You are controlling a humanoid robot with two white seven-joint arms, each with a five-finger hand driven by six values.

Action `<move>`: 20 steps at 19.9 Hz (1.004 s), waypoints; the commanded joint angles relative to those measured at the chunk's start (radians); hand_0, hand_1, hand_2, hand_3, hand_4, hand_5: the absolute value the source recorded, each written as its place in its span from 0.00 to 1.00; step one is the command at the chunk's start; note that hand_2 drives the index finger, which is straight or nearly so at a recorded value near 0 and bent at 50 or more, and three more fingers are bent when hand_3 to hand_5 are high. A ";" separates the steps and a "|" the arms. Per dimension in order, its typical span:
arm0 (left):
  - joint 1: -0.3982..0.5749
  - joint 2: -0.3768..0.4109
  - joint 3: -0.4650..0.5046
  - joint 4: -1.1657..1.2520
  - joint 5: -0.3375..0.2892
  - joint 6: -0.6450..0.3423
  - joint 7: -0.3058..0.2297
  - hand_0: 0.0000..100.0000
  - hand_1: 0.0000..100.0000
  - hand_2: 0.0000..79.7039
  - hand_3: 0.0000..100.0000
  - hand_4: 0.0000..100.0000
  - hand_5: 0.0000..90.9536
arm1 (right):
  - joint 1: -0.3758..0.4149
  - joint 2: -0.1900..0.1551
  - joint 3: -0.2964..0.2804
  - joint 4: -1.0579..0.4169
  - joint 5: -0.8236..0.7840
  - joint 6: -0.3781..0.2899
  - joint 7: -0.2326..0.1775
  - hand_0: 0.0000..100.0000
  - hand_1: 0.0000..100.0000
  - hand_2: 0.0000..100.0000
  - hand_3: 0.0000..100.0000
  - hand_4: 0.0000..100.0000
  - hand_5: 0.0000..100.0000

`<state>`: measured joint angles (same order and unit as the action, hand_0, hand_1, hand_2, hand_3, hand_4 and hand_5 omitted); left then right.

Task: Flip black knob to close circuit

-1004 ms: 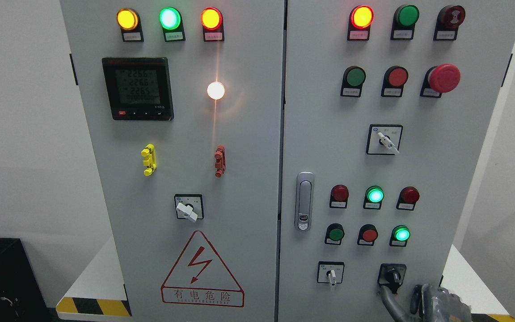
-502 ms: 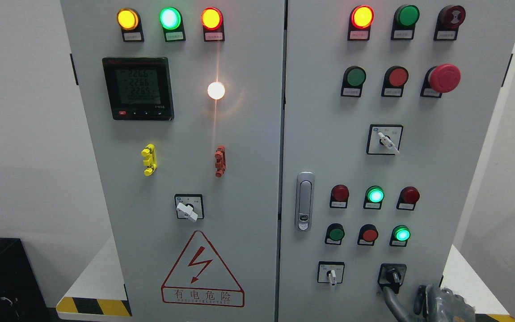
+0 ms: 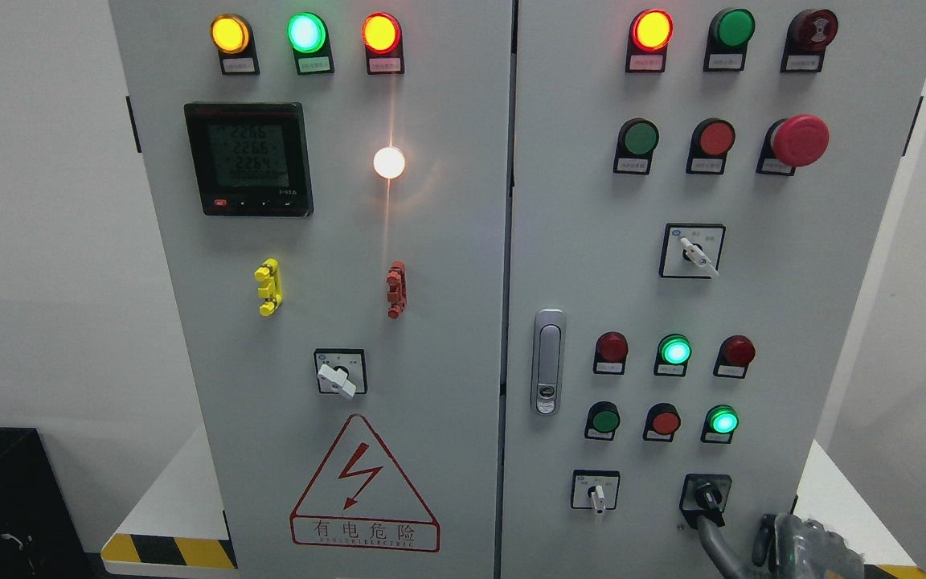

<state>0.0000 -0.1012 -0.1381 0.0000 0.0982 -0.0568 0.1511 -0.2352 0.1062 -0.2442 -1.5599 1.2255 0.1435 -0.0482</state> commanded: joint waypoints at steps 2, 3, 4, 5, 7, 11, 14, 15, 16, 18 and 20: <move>0.023 0.000 0.000 -0.029 0.000 0.000 -0.001 0.12 0.56 0.00 0.00 0.00 0.00 | -0.004 0.000 -0.026 0.001 -0.006 0.001 -0.007 0.00 0.00 0.86 1.00 0.97 0.98; 0.023 0.000 0.000 -0.029 0.000 0.000 -0.001 0.12 0.56 0.00 0.00 0.00 0.00 | -0.006 0.000 -0.024 0.000 -0.006 0.001 -0.006 0.00 0.00 0.86 1.00 0.97 0.98; 0.021 0.000 0.000 -0.029 0.000 0.000 -0.001 0.12 0.56 0.00 0.00 0.00 0.00 | -0.007 0.000 -0.026 0.000 -0.006 0.001 -0.007 0.00 0.00 0.86 1.00 0.97 0.98; 0.023 0.000 0.000 -0.029 0.000 0.000 -0.001 0.12 0.56 0.00 0.00 0.00 0.00 | -0.007 0.000 -0.026 -0.002 -0.007 0.001 -0.007 0.00 0.00 0.86 1.00 0.97 0.98; 0.023 0.000 0.000 -0.029 0.000 0.000 -0.001 0.12 0.56 0.00 0.00 0.00 0.00 | -0.007 -0.002 -0.026 -0.002 -0.008 0.001 -0.007 0.00 0.00 0.86 1.00 0.97 0.98; 0.023 0.000 0.000 -0.029 0.000 0.000 -0.001 0.12 0.56 0.00 0.00 0.00 0.00 | -0.007 0.000 -0.026 -0.003 -0.024 0.001 -0.007 0.00 0.00 0.85 1.00 0.97 0.98; 0.023 0.000 0.000 -0.029 0.000 0.000 -0.001 0.12 0.56 0.00 0.00 0.00 0.00 | -0.007 0.000 -0.026 -0.006 -0.031 0.001 -0.009 0.00 0.00 0.85 1.00 0.97 0.97; 0.023 0.000 0.000 -0.029 0.000 0.000 -0.001 0.12 0.56 0.00 0.00 0.00 0.00 | -0.009 0.000 -0.026 -0.006 -0.031 0.001 -0.009 0.00 0.00 0.85 1.00 0.97 0.97; 0.023 0.000 0.000 -0.029 0.000 0.000 -0.001 0.12 0.56 0.00 0.00 0.00 0.00 | -0.009 0.000 -0.026 -0.006 -0.031 0.001 -0.009 0.00 0.00 0.85 1.00 0.97 0.97; 0.023 0.000 0.000 -0.029 0.000 0.000 -0.001 0.12 0.56 0.00 0.00 0.00 0.00 | -0.009 0.000 -0.026 -0.006 -0.032 0.001 -0.009 0.00 0.00 0.85 1.00 0.97 0.97; 0.023 0.000 0.000 -0.029 0.000 0.000 -0.001 0.12 0.56 0.00 0.00 0.00 0.00 | -0.007 0.000 -0.024 -0.008 -0.035 -0.001 -0.009 0.00 0.00 0.85 1.00 0.97 0.97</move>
<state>0.0000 -0.1013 -0.1381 0.0000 0.0982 -0.0569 0.1511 -0.2421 0.1058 -0.2653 -1.5619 1.1978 0.1462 -0.0527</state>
